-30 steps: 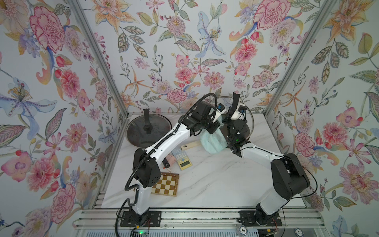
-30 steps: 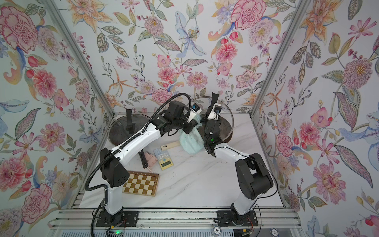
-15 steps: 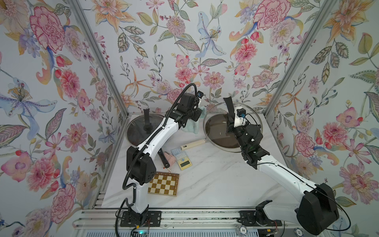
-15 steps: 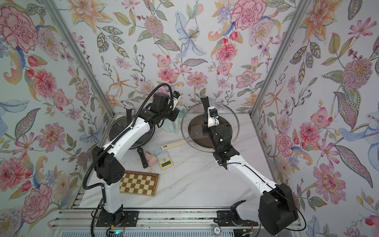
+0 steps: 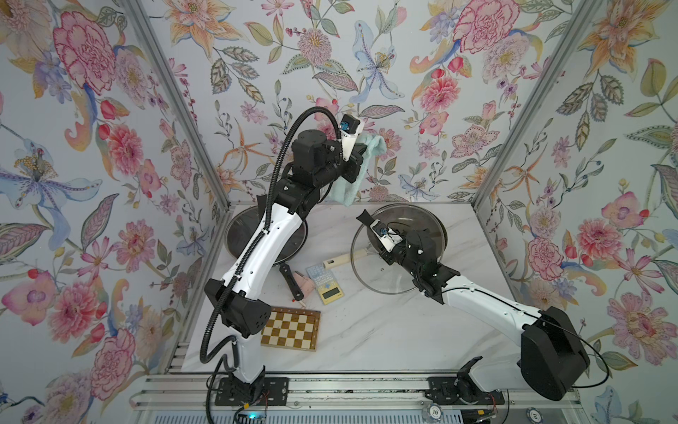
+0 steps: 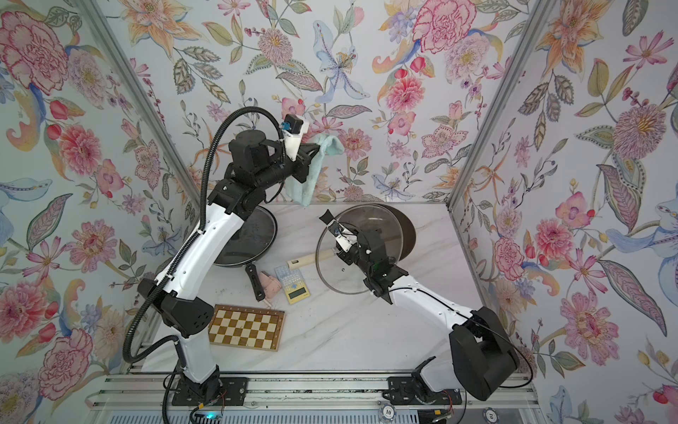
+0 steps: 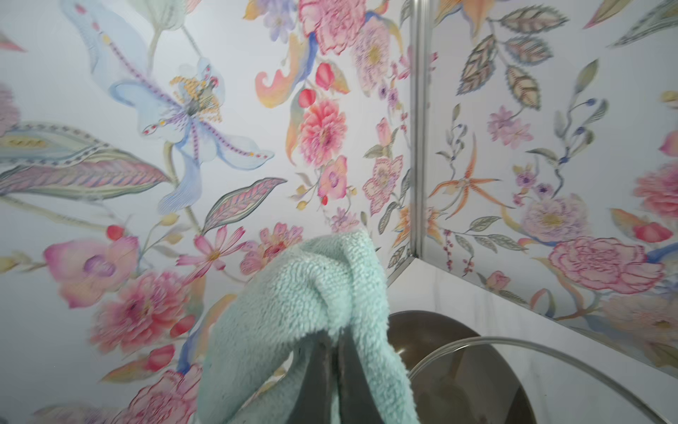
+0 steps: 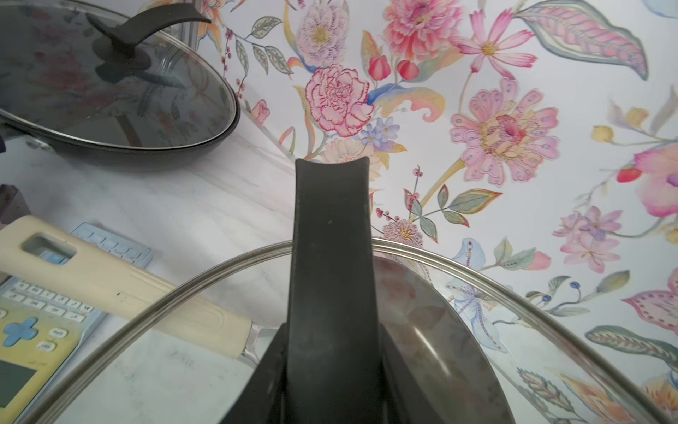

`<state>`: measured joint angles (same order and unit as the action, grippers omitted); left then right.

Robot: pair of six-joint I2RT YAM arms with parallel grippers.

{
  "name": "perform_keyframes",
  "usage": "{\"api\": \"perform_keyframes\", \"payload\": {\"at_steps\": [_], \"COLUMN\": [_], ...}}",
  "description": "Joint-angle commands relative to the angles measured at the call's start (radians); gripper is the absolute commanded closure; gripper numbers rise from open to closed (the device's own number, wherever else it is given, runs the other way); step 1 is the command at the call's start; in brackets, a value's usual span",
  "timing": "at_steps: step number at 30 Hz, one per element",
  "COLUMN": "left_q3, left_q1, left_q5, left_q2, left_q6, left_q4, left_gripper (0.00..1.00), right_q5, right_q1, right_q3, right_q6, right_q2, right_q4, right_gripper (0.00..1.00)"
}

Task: Wipe the pot lid with a cloth
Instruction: Wipe the pot lid.

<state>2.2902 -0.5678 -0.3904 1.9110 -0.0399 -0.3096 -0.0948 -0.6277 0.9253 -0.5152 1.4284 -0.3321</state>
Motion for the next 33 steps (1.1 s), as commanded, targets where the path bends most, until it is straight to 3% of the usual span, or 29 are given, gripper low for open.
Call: {"api": "perform_keyframes", "payload": {"at_steps": [1, 6, 17, 23, 29, 33], "left_q3": [0.065, 0.060, -0.035, -0.065, -0.253, -0.257], "left_q1": [-0.073, -0.133, -0.136, -0.112, -0.031, 0.001], "left_q5": [-0.170, -0.260, -0.233, -0.044, 0.074, 0.148], "left_q2": [0.078, 0.125, 0.154, 0.150, 0.041, 0.058], "left_q6": [0.018, -0.005, 0.014, 0.076, 0.022, -0.005], "left_q4": [-0.009, -0.033, -0.126, -0.257, -0.138, -0.115], "left_gripper": [1.00, 1.00, 1.00, 1.00, 1.00, 1.00], "right_q5": [0.021, 0.019, -0.078, -0.146, -0.168, -0.180], "right_q1": [-0.013, -0.044, -0.131, -0.133, -0.115, -0.121], "right_q3": [0.111, 0.130, 0.096, 0.075, 0.032, 0.019], "right_q6": [-0.084, -0.106, -0.285, -0.296, -0.229, -0.247], "right_q2": [-0.009, -0.001, -0.071, -0.114, -0.169, -0.202], "right_q4": [-0.137, -0.154, -0.260, -0.359, -0.377, -0.358], "right_gripper": [1.00, 1.00, 1.00, 1.00, 1.00, 1.00]}}
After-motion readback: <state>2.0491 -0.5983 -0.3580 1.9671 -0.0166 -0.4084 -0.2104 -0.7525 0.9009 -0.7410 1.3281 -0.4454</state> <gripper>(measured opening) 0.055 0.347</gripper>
